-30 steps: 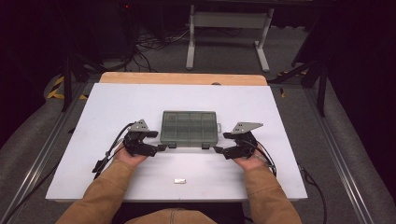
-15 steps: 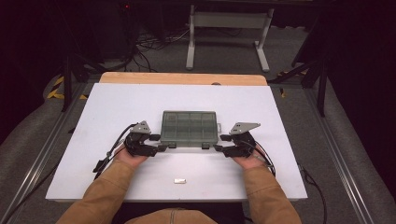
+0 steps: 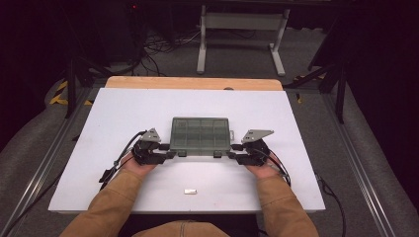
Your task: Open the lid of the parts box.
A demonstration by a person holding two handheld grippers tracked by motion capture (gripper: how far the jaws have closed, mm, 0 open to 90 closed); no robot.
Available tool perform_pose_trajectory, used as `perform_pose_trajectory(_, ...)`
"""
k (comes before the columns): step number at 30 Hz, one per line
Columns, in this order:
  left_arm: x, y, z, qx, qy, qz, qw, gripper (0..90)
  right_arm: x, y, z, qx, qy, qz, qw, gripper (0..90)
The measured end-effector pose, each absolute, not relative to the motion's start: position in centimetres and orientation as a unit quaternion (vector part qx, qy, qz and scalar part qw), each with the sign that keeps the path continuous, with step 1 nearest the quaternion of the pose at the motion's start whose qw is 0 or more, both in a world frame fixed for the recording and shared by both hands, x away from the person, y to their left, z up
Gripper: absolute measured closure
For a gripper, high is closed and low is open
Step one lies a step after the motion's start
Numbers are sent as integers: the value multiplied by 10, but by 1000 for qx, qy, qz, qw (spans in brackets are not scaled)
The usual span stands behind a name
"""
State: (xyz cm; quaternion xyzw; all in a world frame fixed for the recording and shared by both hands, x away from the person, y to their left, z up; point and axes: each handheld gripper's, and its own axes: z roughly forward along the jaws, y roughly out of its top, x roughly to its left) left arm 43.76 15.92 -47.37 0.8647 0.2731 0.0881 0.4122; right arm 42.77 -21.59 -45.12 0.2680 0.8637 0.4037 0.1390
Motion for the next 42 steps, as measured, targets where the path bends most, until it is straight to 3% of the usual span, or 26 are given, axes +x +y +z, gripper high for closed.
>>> perform_pose_trajectory(42,436,158,-473,867,274,89,406,594,427,-214,-450,261,866,401,147,668)
